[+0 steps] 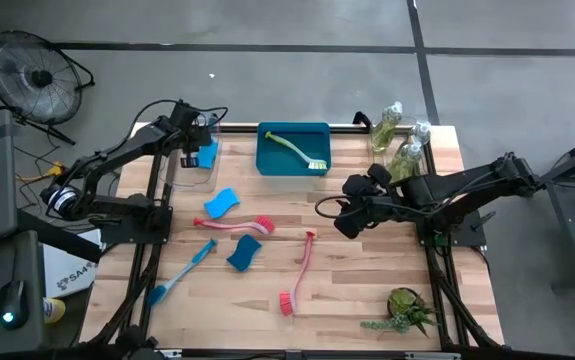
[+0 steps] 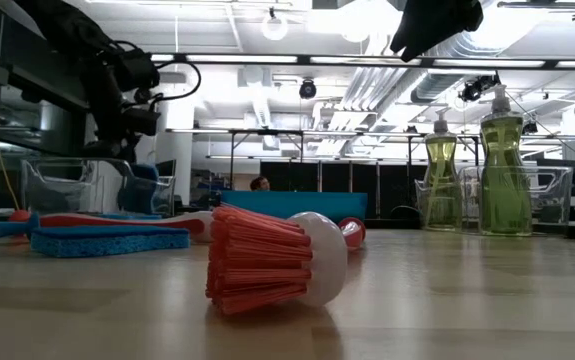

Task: Pick & Place Kitchen Sink Supplies
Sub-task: Put the bottom right blue sponge into the left transparent bin

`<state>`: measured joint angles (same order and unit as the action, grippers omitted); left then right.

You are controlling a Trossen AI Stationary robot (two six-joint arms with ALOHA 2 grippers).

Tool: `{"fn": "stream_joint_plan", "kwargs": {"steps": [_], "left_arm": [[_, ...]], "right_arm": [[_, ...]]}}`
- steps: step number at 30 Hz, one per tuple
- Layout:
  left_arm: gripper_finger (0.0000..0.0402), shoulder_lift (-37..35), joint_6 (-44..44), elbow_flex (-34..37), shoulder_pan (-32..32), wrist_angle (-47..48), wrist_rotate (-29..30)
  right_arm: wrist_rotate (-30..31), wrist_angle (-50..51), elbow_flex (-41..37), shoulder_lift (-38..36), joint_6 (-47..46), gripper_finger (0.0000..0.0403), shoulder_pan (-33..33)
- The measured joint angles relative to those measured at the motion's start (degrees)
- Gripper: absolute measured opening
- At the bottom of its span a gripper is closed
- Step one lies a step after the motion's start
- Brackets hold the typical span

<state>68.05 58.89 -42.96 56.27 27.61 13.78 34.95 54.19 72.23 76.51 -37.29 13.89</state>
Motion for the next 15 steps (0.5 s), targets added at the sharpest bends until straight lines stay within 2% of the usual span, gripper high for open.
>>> {"fn": "stream_joint_plan", "kwargs": {"steps": [8,15], "left_arm": [[0.0169,0.0,-0.2,0.0,0.0,1.7,-2.3],[0.0195,0.0,-2.3,0.0,0.0,6.0,-4.4]], "right_arm": [[0.0,0.1,0.0,0.0,-0.2,0.0207,0.0],[0.3,0.4,0.0,0.0,0.0,0.0207,0.0]]}}
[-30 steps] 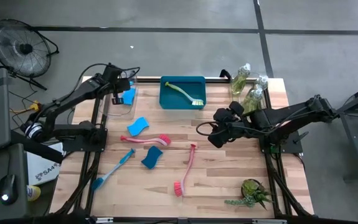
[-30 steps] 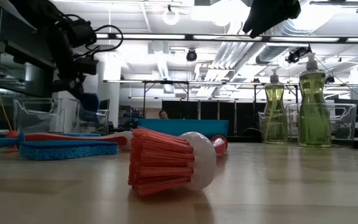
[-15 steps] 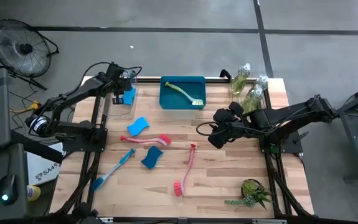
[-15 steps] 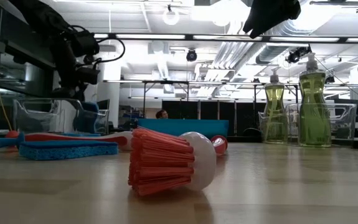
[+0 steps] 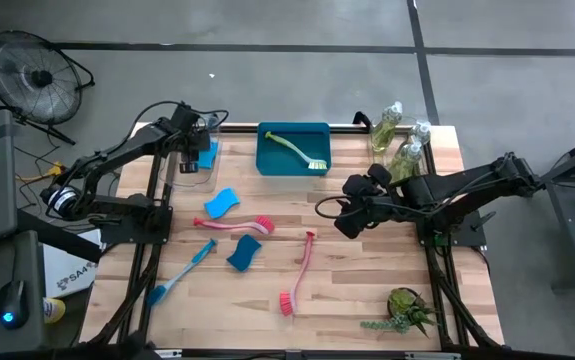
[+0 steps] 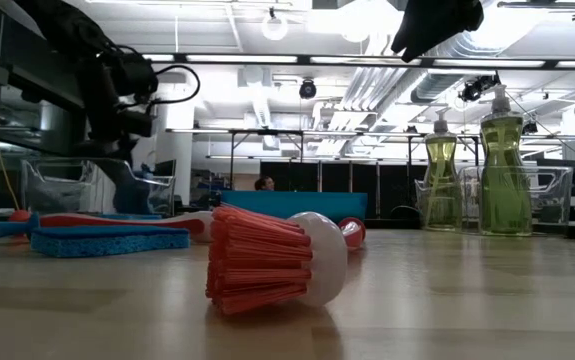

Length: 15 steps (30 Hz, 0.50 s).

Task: Pick & Place Kitchen Sink Supplies
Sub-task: Put the bottom right blue sponge into the left transparent bin, then put the right red dish brush into the blue bin

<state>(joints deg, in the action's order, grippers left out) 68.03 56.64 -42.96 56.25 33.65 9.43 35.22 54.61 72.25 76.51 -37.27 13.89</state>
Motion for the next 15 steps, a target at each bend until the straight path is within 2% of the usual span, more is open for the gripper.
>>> {"fn": "stream_joint_plan", "kwargs": {"steps": [6,15], "left_arm": [[0.0202,-0.5,-1.3,0.0,0.0,3.0,-4.9],[0.0253,-2.6,-5.6,-0.1,0.0,7.8,-12.1]], "right_arm": [[0.0,0.0,0.0,0.0,0.0,0.0206,0.0],[-1.6,0.0,0.0,0.0,0.2,0.0206,0.0]]}}
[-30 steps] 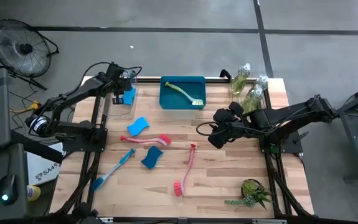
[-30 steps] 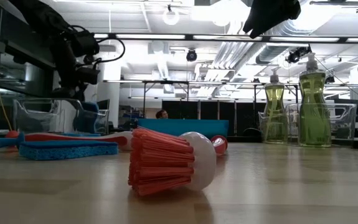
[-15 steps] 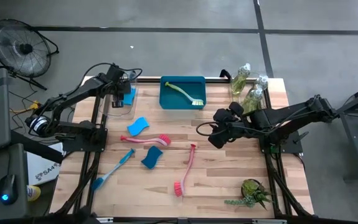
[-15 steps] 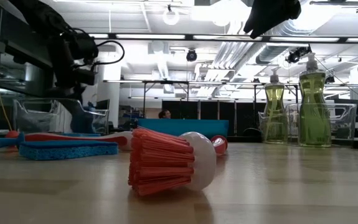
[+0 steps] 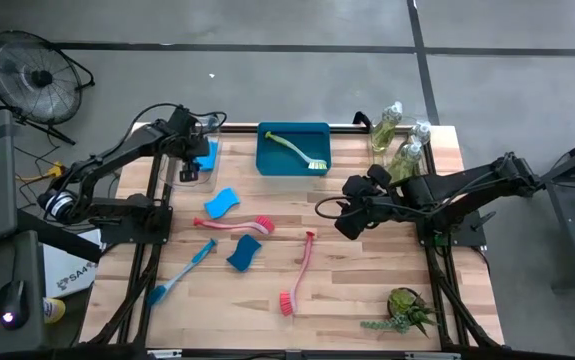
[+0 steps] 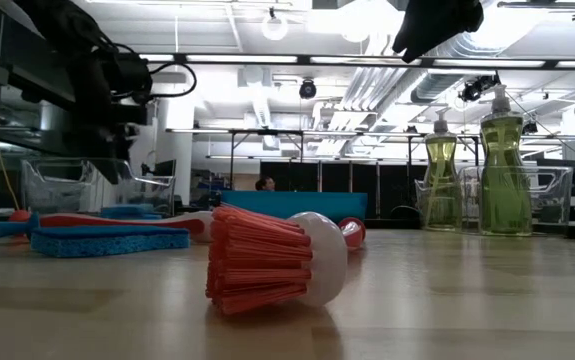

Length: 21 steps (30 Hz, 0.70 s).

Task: Pick & Place Kitchen Sink Supplies
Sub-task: Put the right red dish brush into the blue bin

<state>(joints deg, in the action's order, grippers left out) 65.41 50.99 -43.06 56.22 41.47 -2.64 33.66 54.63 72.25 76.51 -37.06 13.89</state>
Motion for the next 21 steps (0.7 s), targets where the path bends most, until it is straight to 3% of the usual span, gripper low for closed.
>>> {"fn": "stream_joint_plan", "kwargs": {"steps": [4,10,16,21], "left_arm": [[0.0267,0.0,-2.0,-2.4,0.0,4.7,-1.5],[0.0271,0.0,-5.3,-12.0,0.0,14.4,-2.6],[0.0271,-0.2,-10.4,-21.4,0.0,26.8,-11.1],[0.0271,-3.3,-16.6,-24.1,-2.7,30.4,-17.1]], "right_arm": [[-0.5,0.0,0.0,0.0,0.0,0.0206,0.0],[-2.9,0.0,0.0,0.0,1.5,0.0206,0.0],[-4.9,0.0,0.0,0.0,1.1,0.0206,0.0],[-5.5,0.0,0.0,0.0,0.1,0.0207,0.0]]}}
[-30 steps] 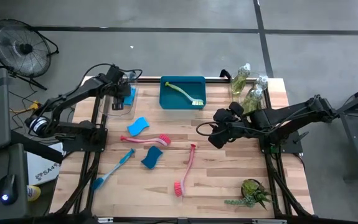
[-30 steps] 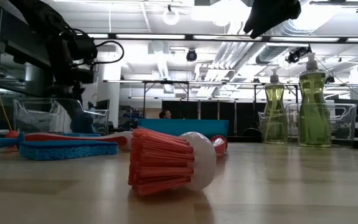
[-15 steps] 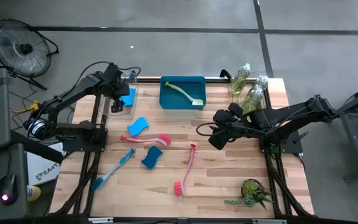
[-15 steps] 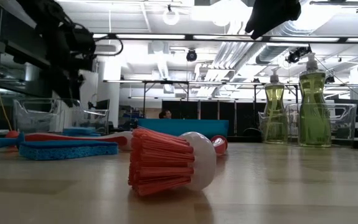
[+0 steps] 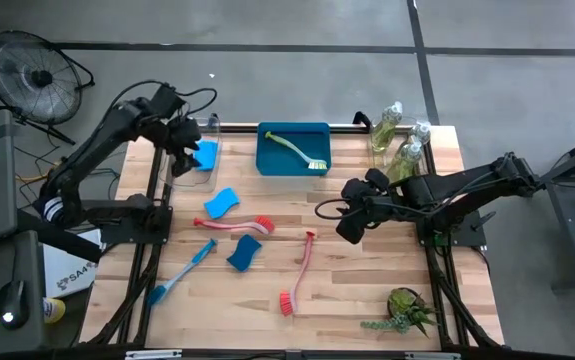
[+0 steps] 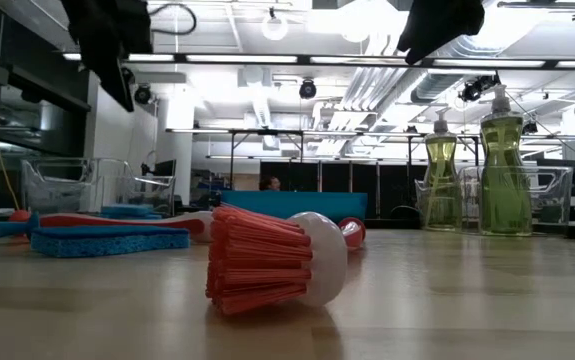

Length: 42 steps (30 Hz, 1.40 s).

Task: Pick & Place Kitchen Sink Supplies
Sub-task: Put the right red dish brush into the blue bin

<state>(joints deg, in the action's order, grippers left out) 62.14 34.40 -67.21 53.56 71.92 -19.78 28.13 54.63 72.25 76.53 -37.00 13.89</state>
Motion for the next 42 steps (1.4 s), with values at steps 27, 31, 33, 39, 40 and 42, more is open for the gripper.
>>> {"fn": "stream_joint_plan", "kwargs": {"steps": [27,31,33,39,40,42], "left_arm": [[0.0271,-10.1,-32.3,0.0,-52.3,-12.1,24.0],[0.0271,-10.1,-32.4,0.0,-59.0,-12.7,29.2],[0.0271,-10.1,-32.4,0.0,-62.1,-12.7,31.0],[0.0271,-10.1,-32.8,0.0,-70.3,-13.0,36.7],[0.0271,-10.1,-32.8,0.0,-71.5,-13.3,37.7],[0.0271,-10.1,-32.9,0.0,-73.6,-13.8,40.0]], "right_arm": [[-22.3,-5.5,0.1,1.8,-10.1,0.0205,1.4],[-21.7,-6.8,0.1,5.7,-25.2,0.0202,4.3],[-21.9,-8.1,0.1,8.3,-32.8,0.0202,5.7],[-22.0,-14.4,0.1,16.5,-51.8,0.0200,9.2],[-22.0,-15.5,0.1,17.8,-53.9,0.0200,9.6],[-22.0,-18.0,0.1,20.4,-57.7,0.0200,10.0]]}}
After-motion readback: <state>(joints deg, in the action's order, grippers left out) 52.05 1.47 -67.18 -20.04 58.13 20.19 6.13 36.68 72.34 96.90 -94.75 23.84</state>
